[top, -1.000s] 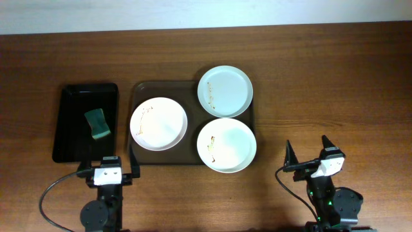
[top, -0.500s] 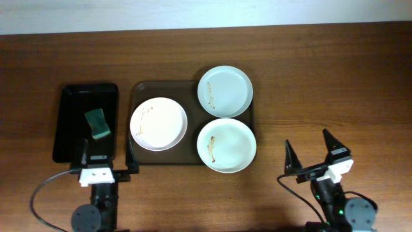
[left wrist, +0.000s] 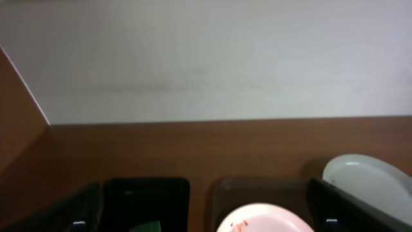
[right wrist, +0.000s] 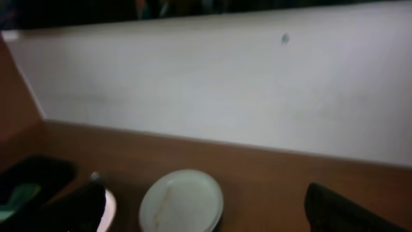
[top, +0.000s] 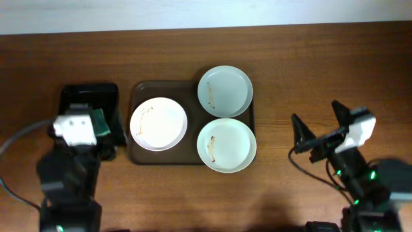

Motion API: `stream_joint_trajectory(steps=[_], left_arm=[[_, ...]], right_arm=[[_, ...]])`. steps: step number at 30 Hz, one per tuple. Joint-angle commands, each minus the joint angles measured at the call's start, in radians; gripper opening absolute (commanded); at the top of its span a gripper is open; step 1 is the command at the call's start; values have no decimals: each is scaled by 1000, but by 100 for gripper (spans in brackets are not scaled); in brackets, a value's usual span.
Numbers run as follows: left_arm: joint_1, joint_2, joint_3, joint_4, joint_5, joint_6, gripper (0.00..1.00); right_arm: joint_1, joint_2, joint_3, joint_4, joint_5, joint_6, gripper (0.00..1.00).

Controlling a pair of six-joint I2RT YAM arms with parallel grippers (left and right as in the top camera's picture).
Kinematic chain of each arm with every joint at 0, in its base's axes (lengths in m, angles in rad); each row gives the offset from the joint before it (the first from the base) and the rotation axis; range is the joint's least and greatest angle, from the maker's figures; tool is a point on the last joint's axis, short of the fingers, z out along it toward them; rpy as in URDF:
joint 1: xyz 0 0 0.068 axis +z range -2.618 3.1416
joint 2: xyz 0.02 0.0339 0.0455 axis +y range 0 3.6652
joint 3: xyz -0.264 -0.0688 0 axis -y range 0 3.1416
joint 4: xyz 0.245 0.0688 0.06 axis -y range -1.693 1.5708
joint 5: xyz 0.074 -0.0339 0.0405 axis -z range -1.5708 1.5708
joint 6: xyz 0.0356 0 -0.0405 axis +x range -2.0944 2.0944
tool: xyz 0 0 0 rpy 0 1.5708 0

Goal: Clean dirty plates on tray and stack at the side

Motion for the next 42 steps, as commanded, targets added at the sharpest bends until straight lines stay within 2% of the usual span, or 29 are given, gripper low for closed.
stream_joint_trajectory(steps=[1, 5, 6, 10, 12, 19, 22, 23, 25, 28, 34, 39, 42], left_arm=[[-5, 195, 243, -170, 15, -10, 99], [-5, 412, 512, -425, 56, -9, 99], [-5, 504, 628, -529, 68, -10, 99], [-5, 672, 837, -703, 117, -10, 99], [-5, 732, 895, -750, 153, -9, 99], [-5, 844, 905, -841, 212, -17, 99], [-5, 881, 905, -850, 132, -31, 99], [-5, 895, 905, -855, 64, -95, 99], [1, 928, 905, -877, -124, -310, 99], [32, 974, 905, -909, -246, -485, 99], [98, 1048, 904, -903, -254, -490, 99], [136, 1117, 904, -902, -253, -436, 99], [152, 1155, 904, -892, -253, -385, 99]], right_arm=[[6, 157, 172, -97, -92, 9, 98], [6, 323, 343, -271, -115, 9, 98], [6, 391, 416, -355, -114, 8, 98], [6, 540, 565, -521, -115, 8, 98], [6, 610, 613, -553, -134, 9, 98], [6, 776, 620, -567, -216, 9, 98], [14, 837, 620, -568, -198, 56, 98], [25, 856, 620, -566, -181, 96, 99], [64, 887, 620, -556, -112, 150, 98], [172, 918, 620, -544, 64, 248, 99], [404, 977, 620, -430, 255, 431, 98], [574, 1086, 620, -285, 337, 510, 87], [642, 1175, 620, -199, 344, 534, 76]])
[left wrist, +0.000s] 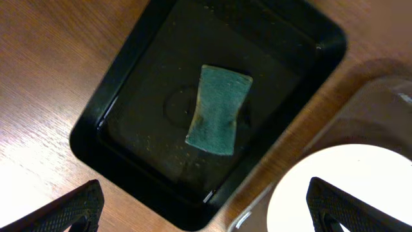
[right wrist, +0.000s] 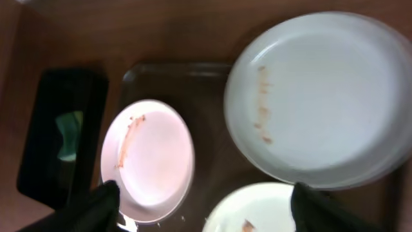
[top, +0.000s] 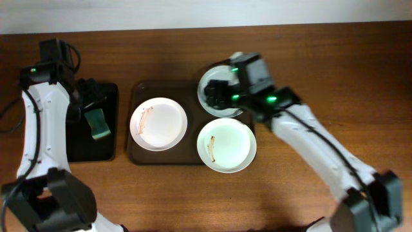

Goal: Clean dirty plates on tray and stack at the side

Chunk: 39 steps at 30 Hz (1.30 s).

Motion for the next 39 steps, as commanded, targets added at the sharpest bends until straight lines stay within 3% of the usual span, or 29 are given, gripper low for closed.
stream_joint_trajectory(steps=[1, 11, 14, 19, 23, 27, 30, 34, 36, 39], left_arm=[[26, 55, 17, 2, -19, 52, 99], [35, 153, -12, 64, 6, 56, 95], [35, 197, -45, 118, 4, 56, 89], [35, 299, -60, 207, 18, 87, 69], [35, 358, -60, 235, 49, 130, 61], [35, 395, -60, 239, 45, 130, 61], [35, 414, -60, 251, 41, 130, 51], [35, 418, -60, 259, 41, 130, 26], [35, 418, -60, 265, 41, 130, 2], [35, 418, -60, 265, 40, 130, 2]], right_arm=[[91, 128, 11, 87, 68, 70, 73], [162, 281, 11, 215, 80, 77, 74], [161, 285, 11, 218, 83, 75, 74], [161, 285, 11, 218, 103, 58, 74], [161, 285, 11, 218, 103, 58, 74], [161, 285, 11, 217, 103, 58, 74], [161, 285, 11, 217, 103, 58, 74], [161, 285, 11, 217, 103, 58, 74], [161, 285, 11, 217, 103, 58, 74], [161, 285, 11, 217, 103, 58, 74]])
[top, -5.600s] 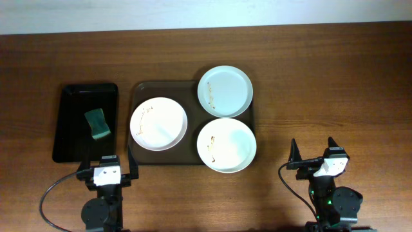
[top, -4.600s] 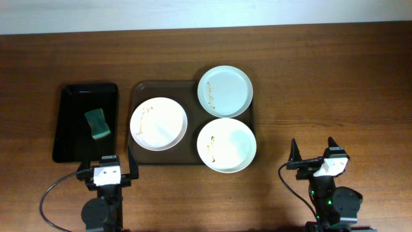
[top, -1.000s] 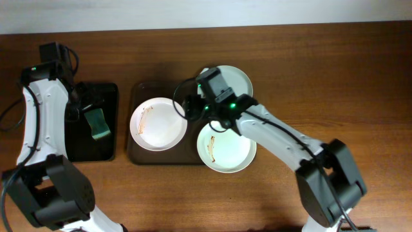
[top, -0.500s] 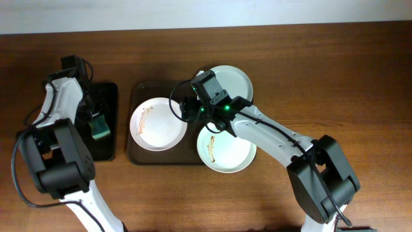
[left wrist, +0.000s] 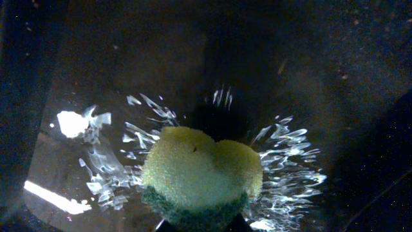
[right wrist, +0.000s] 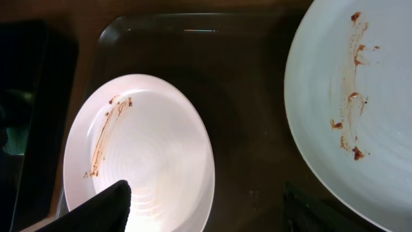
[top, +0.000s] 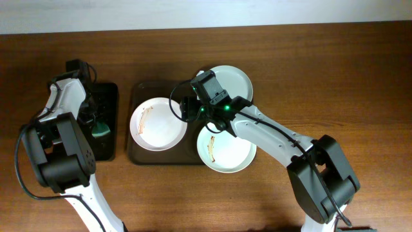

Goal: Clean dirty plates on tray and stack at the side
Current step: 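Grasp the green sponge with the left gripper and lift it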

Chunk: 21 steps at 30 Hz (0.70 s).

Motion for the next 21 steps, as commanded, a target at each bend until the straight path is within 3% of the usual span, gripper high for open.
stream_joint_trajectory(steps=[1, 9, 10, 11, 13, 21], left_arm=[[6, 26, -5, 3, 0, 4, 2], [6, 25, 146, -149, -55, 6, 3], [6, 25, 167, -166, -61, 6, 33], [6, 25, 185, -176, -60, 21, 53], [6, 25, 201, -178, -61, 35, 74], [6, 26, 199, -95, -61, 35, 79]], right_arm=[[1, 10, 11, 2, 19, -9, 74], [1, 10, 11, -4, 19, -9, 74], [1, 10, 11, -5, 19, -9, 74], [1, 10, 11, -5, 19, -9, 74], [1, 10, 11, -5, 19, -9, 74], [1, 10, 11, -13, 19, -9, 74]])
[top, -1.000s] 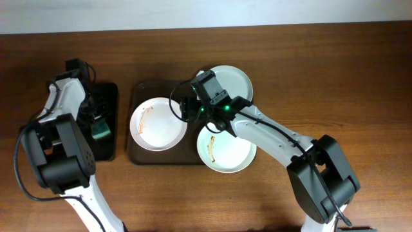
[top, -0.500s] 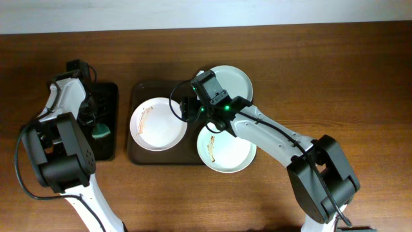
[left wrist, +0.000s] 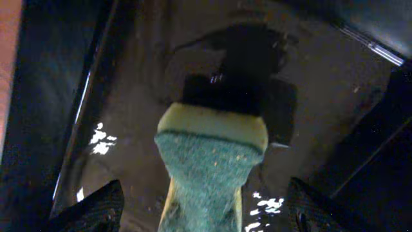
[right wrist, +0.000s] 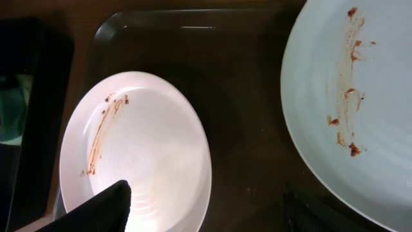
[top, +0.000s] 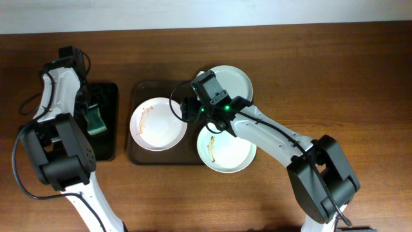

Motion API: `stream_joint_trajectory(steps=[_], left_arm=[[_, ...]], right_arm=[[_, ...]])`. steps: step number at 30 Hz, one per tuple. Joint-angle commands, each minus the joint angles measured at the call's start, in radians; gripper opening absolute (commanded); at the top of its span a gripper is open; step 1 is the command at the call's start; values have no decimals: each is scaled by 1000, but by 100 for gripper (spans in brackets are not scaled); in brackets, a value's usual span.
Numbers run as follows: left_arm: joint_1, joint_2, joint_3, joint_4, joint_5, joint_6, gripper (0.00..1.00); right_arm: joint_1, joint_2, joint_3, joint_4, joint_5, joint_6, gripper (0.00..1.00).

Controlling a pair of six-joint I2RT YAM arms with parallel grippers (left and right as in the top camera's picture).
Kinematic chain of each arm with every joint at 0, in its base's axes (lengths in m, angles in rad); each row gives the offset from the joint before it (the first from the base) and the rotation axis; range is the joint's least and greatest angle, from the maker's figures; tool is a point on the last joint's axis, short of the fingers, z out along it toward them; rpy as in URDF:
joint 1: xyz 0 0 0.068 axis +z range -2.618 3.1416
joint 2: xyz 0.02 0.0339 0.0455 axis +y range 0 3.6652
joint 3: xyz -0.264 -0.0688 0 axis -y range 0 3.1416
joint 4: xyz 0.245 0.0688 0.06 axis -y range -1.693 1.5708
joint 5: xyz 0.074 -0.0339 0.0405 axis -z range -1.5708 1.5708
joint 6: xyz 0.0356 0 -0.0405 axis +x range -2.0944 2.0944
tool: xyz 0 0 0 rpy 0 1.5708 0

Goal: Clean dirty plates on tray and stack at the side
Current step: 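Grasp the green sponge with the left gripper and lift it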

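Observation:
Three stained plates sit on the brown tray (top: 138,90): a white one (top: 158,124) on the left, a pale green one (top: 235,80) at the far right and another pale green one (top: 226,145) nearer. My right gripper (top: 185,109) hangs open over the tray, between the white plate (right wrist: 135,154) and the far green plate (right wrist: 347,96). My left gripper (top: 90,106) is open in the black container (top: 106,142). The green and yellow sponge (left wrist: 209,161) stands between its fingers (left wrist: 96,206) with a gap on each side.
The black container's floor (left wrist: 64,96) is wet and shiny. Bare wooden table (top: 335,77) lies to the right of the tray and along the front. The right arm reaches across the far green plate and the tray's right half.
The left wrist camera was close down on the bunched sponge amid water splashes. Now it is higher, with the fingers apart beside the sponge. The right gripper has barely shifted.
Both arms first stood at the front edge with open grippers facing the wall. Then the left hung open above the sponge lying flat in the container, and the right over the far green plate. Then the left was down on the sponge, and the right between white and green plates.

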Motion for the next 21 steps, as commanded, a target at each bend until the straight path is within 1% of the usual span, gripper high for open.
stream_joint_trajectory(steps=[1, 6, 10, 15, 16, 18, 20, 21], left_arm=[[6, 1, 6, 52, -15, 16, 79], [6, 14, -12, 113, -16, 16, 79], [6, 43, -13, 120, -41, 16, 79], [6, 85, -13, 112, -29, 11, 80], [6, 93, -13, 109, -29, 10, 77], [6, 95, -13, 104, -29, 8, 67], [6, 95, -13, 105, -29, 8, 63], [6, 95, -13, 106, -29, 8, 59]], right_arm=[[1, 10, 10, -1, 16, -10, 74], [1, 10, 10, -1, 16, -10, 74], [-1, 10, 10, -4, 16, -10, 75], [-1, 10, 10, -4, 17, -10, 75], [-1, 10, 10, -4, 17, -10, 74], [-1, 10, 10, -4, 17, -10, 75], [-1, 10, 10, -3, 17, -10, 75], [-1, 10, 10, -3, 17, -10, 74]])
